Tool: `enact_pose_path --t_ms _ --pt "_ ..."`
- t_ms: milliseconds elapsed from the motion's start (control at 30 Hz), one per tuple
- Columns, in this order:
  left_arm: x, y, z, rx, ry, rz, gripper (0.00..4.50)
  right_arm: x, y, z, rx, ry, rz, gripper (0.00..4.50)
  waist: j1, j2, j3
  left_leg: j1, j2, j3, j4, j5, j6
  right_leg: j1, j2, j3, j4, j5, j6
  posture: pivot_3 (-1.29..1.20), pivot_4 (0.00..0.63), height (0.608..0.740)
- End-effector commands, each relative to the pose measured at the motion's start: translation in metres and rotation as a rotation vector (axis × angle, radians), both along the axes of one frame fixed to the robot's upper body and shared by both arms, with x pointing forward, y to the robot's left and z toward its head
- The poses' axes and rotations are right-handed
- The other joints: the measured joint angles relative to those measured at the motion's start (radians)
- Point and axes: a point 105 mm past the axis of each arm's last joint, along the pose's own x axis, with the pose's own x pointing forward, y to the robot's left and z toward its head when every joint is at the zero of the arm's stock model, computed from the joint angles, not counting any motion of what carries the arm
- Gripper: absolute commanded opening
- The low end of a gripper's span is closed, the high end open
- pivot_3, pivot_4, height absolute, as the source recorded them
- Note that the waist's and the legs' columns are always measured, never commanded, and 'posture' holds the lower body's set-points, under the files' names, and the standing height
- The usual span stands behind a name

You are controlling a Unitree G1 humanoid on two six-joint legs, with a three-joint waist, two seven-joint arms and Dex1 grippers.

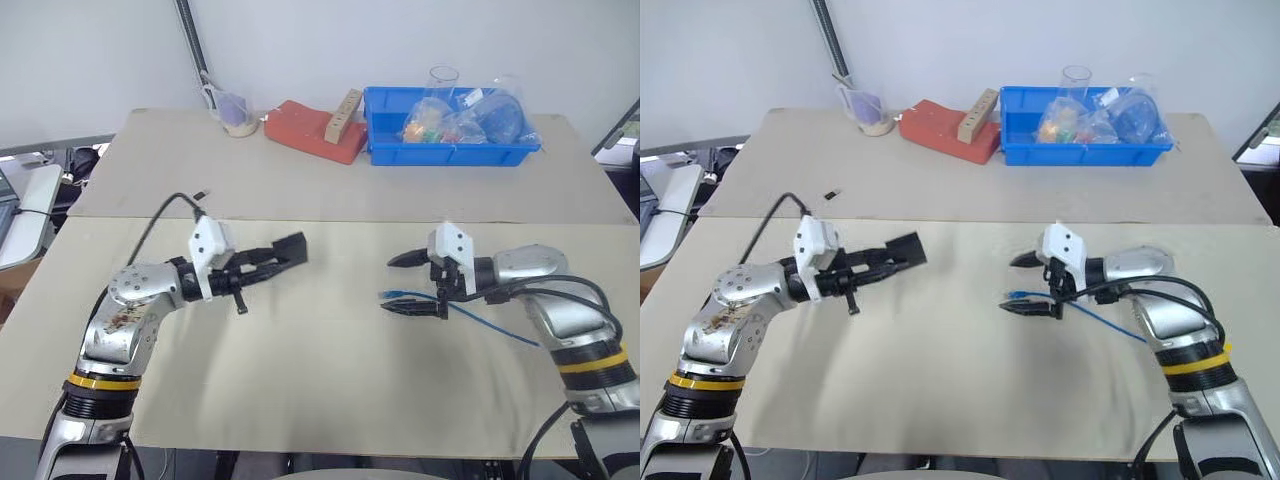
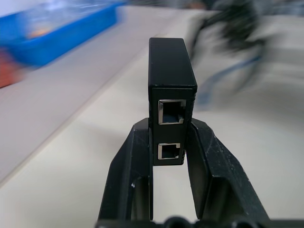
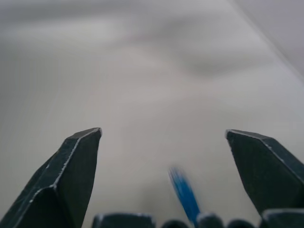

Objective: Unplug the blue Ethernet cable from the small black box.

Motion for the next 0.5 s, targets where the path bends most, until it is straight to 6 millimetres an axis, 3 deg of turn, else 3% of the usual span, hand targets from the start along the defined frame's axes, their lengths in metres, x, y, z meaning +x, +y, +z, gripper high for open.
enact_pose_path --t_ms 33,233,500 --pt "0.017 0.040 -0.001 -0.075 -0.065 0.291 0.48 -0.020 0.029 0.048 0.154 -0.097 -0.002 4.47 -0.001 0.000 0.000 0.000 0.001 -0.001 0.000 0.000 0.000 0.000 0.000 0.000 0.000 0.000 0.000 0.00 0.150 0.740" --pt "0.029 0.050 -0.023 -0.141 -0.085 0.495 0.48 -0.020 0.047 0.053 0.204 -0.146 -0.132 4.47 0.018 -0.002 -0.001 -0.001 -0.002 -0.002 0.000 0.000 0.000 0.000 -0.004 -0.002 0.000 0.000 0.000 0.00 0.150 0.740" --pt "0.036 0.041 -0.054 -0.154 -0.023 0.511 0.48 -0.013 0.044 0.045 0.209 -0.117 -0.215 4.47 0.010 -0.002 -0.001 -0.002 -0.002 -0.002 0.000 0.000 0.000 0.000 -0.003 -0.002 0.000 0.000 0.000 0.00 0.150 0.740"
